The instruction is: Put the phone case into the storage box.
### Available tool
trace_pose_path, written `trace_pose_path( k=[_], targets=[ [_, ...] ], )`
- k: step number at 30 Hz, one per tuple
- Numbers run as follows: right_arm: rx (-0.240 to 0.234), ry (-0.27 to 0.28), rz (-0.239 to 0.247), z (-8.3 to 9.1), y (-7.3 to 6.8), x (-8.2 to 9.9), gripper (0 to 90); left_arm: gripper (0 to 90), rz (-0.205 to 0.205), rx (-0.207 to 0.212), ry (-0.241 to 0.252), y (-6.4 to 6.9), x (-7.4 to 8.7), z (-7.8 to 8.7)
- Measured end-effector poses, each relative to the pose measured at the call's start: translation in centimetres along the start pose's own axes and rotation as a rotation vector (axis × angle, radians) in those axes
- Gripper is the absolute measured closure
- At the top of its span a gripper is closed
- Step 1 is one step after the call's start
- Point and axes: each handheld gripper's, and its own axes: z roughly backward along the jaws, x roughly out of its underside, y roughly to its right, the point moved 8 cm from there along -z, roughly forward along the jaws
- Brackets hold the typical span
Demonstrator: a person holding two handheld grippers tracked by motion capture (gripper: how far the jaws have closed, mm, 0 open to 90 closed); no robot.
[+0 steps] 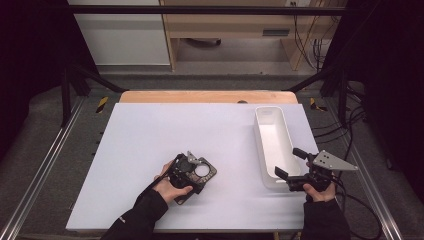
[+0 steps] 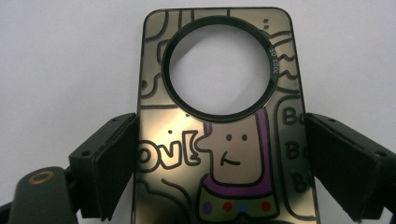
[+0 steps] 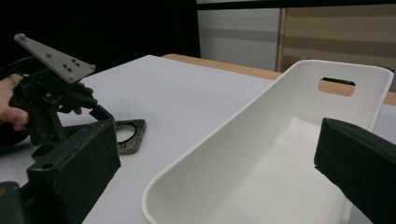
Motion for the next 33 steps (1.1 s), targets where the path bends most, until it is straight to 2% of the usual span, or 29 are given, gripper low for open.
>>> trace_pose_path(
  k=[33],
  targets=[
    [-0.046,0.008,0.021,0.1,-1.1,-1.1,0.3,11.5,-0.003,0.083,0.204,0.5,-2.1,5.8]
  ],
)
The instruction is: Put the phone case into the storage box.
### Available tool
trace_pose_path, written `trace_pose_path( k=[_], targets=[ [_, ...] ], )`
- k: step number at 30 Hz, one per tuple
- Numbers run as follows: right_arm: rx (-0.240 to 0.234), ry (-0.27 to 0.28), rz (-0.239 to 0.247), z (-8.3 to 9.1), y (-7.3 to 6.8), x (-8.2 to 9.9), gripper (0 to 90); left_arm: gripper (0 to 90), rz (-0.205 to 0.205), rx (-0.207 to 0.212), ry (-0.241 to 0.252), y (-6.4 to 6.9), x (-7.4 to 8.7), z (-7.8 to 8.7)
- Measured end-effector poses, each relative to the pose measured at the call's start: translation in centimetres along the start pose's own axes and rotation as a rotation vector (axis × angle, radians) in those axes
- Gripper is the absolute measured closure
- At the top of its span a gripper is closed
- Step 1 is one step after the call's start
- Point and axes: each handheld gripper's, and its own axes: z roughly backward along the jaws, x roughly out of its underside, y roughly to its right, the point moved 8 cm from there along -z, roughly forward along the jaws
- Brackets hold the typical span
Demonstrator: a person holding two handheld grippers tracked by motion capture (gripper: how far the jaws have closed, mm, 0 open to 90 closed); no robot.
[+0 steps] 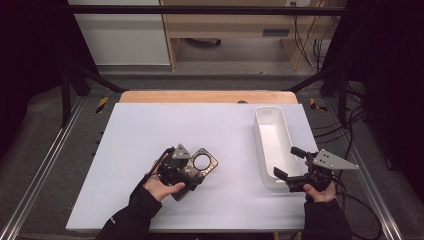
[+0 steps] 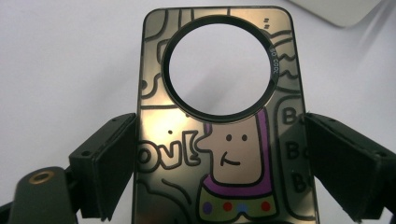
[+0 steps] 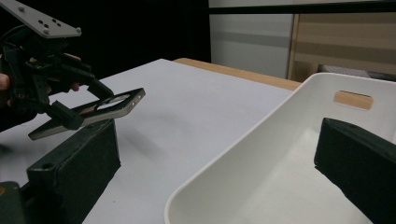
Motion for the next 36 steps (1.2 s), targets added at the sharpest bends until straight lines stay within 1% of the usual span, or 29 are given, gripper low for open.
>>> trace_pose_path(
  k=[3,12,14,18,23,27,36],
  targets=[
    [-0.012,0.000,0.002,-0.1,-0.4,-0.3,0.3,11.5,0.003,0.013,0.013,0.1,-0.2,0.4],
    [-0.045,-0.005,0.024,-0.7,-1.5,-0.9,0.3,11.5,-0.009,0.028,0.055,0.4,-0.7,1.5],
    [-0.057,-0.010,0.025,-0.9,-1.9,-1.0,0.3,11.5,-0.015,0.035,0.066,0.4,-0.8,1.8],
    [-0.067,-0.019,0.024,-1.2,-2.3,-1.1,0.3,11.5,-0.021,0.041,0.087,0.6,-1.1,2.3],
    [-0.086,-0.025,0.033,-1.7,-2.9,-1.4,0.3,11.5,-0.024,0.061,0.106,0.9,-1.5,2.9],
    [-0.107,-0.030,0.040,-2.1,-3.6,-1.6,0.3,11.4,-0.027,0.081,0.122,1.2,-1.7,3.3],
    [-0.167,-0.059,0.060,-3.2,-5.1,-1.7,0.3,11.5,-0.055,0.109,0.148,2.2,-2.3,4.0]
  ],
)
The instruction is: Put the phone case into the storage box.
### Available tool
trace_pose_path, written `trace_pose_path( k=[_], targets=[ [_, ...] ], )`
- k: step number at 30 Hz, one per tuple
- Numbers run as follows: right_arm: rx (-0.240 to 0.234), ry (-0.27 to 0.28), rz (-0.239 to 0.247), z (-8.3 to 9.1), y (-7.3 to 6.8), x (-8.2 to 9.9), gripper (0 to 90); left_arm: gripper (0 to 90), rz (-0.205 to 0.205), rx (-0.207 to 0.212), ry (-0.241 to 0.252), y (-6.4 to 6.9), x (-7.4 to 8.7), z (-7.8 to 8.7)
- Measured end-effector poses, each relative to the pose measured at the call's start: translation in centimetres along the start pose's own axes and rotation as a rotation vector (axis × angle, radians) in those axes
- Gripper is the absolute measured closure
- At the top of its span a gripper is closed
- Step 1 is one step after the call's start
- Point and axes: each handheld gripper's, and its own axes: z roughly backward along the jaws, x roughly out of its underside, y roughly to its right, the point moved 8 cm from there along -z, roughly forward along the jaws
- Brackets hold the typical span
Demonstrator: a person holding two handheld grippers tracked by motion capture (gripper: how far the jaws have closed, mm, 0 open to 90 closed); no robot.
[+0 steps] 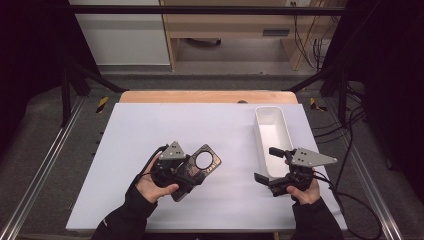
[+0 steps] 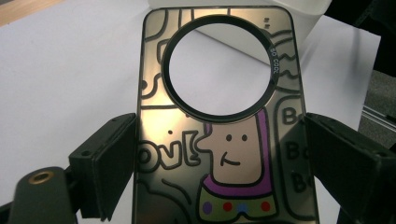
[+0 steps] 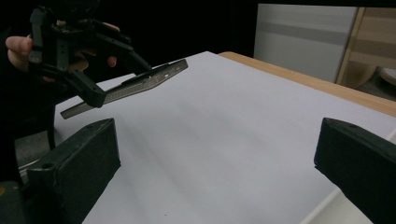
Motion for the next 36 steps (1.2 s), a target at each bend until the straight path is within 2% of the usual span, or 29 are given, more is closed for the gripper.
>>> trace_pose_path(
  k=[16,27,36],
  targets=[
    [-0.101,-0.041,0.008,-2.2,-2.1,0.2,0.7,11.4,-0.031,0.057,0.022,1.1,-0.3,-0.2],
    [-0.167,-0.062,0.008,-2.9,-3.3,0.3,1.3,11.4,-0.061,0.116,0.030,2.2,-0.4,-0.5],
    [-0.233,-0.092,0.018,-3.4,-4.4,0.4,1.7,11.4,-0.091,0.159,0.015,3.2,-0.3,-1.1]
  ],
)
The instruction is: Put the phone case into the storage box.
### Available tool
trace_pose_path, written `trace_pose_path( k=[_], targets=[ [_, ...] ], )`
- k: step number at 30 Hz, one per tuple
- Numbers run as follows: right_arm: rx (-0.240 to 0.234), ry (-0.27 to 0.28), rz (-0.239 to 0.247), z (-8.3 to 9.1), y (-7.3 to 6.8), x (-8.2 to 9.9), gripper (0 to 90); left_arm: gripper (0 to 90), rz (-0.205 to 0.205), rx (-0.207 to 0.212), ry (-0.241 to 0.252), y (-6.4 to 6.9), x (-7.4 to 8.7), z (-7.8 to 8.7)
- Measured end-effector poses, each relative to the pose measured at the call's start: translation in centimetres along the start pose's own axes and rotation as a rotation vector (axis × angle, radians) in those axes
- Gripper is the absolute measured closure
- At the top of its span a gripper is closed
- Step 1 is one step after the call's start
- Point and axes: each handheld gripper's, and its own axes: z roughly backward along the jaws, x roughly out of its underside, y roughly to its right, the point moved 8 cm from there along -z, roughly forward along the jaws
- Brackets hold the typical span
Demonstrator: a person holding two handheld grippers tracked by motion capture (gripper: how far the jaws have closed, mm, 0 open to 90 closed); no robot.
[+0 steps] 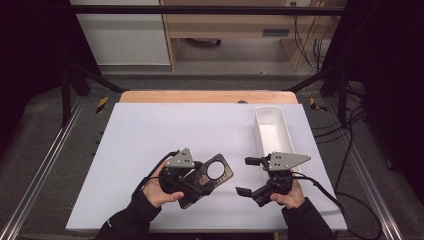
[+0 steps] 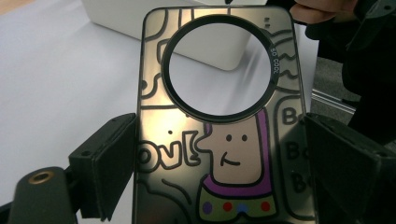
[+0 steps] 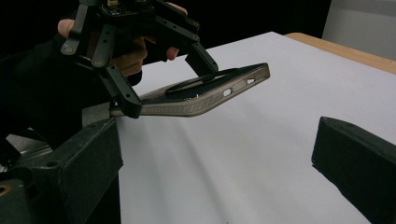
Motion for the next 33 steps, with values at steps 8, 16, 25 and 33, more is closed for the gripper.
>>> trace_pose_path(
  k=[8,16,25,33],
  targets=[
    [-0.036,-0.054,0.009,-0.2,-0.2,0.4,2.3,11.4,-0.017,0.036,-0.015,0.6,0.1,-0.5],
    [-0.075,-0.186,0.078,-0.8,-0.3,1.1,2.7,11.4,-0.049,0.065,-0.047,1.1,0.5,-0.9],
    [-0.122,-0.276,0.135,-0.9,-0.3,0.6,3.1,11.4,-0.065,0.115,-0.065,1.3,0.7,-1.0],
    [-0.153,-0.321,0.160,-1.9,-0.4,0.7,3.3,11.4,-0.096,0.140,-0.089,1.4,1.1,-1.3]
  ],
)
